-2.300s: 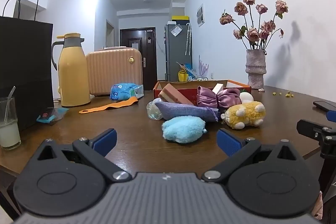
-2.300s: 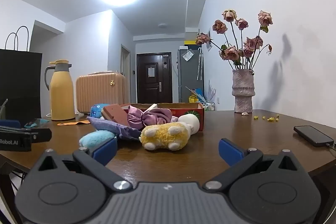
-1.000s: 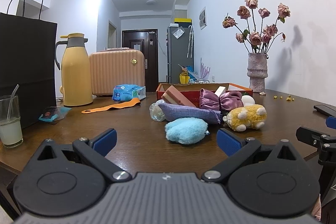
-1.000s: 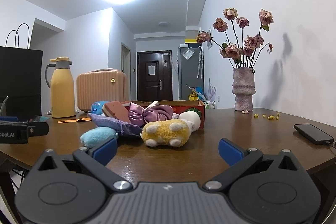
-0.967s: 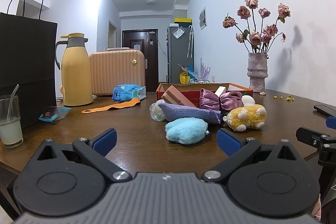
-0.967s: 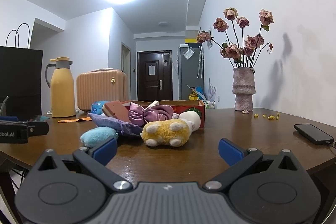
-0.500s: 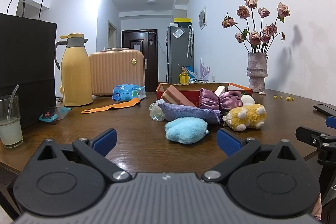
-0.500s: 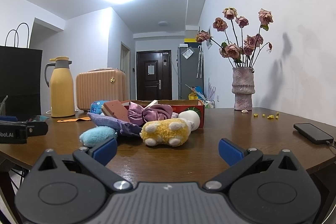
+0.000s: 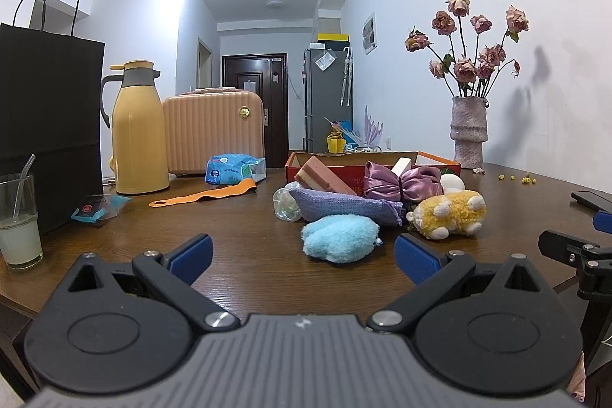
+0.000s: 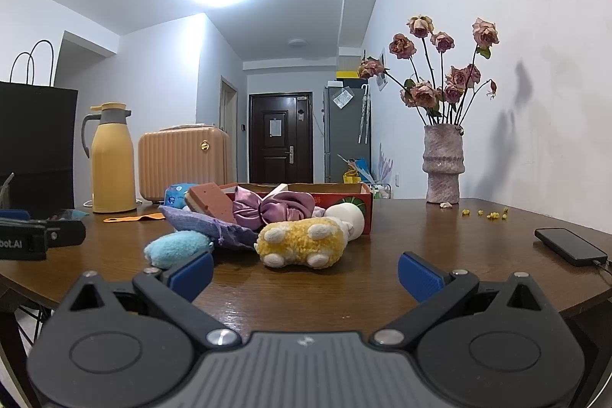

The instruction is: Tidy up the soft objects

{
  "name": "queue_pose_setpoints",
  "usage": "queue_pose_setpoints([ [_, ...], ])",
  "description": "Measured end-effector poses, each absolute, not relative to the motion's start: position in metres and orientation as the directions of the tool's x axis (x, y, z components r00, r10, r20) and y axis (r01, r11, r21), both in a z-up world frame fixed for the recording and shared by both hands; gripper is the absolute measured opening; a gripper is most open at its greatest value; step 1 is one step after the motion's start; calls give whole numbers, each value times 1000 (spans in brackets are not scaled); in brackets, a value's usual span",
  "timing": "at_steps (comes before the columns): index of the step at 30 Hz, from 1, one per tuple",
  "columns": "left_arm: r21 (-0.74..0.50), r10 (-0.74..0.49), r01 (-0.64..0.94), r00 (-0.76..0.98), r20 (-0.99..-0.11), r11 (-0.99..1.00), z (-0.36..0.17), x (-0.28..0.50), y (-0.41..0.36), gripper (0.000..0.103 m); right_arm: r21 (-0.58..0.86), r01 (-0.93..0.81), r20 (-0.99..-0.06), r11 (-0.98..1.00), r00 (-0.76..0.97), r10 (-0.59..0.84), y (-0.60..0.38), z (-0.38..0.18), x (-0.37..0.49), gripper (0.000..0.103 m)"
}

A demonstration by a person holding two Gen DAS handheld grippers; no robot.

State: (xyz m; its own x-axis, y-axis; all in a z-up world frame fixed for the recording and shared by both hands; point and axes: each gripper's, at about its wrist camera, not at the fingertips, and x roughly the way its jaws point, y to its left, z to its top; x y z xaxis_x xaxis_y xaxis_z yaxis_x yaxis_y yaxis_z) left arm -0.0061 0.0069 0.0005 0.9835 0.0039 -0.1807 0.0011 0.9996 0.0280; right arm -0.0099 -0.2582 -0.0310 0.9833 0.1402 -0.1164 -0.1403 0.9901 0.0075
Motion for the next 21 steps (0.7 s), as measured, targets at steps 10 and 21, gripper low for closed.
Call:
queue_pose_setpoints([
  [10,29,5,1,984,-180,1000,2,-6,7,103,6,-141,-119,990,983,141,-258,-32,-10,103],
  [21,24,-1,6,981,-196,1000,1,-4,7,103,7,-135,-118,991,984,134,-257,-32,-10,103],
])
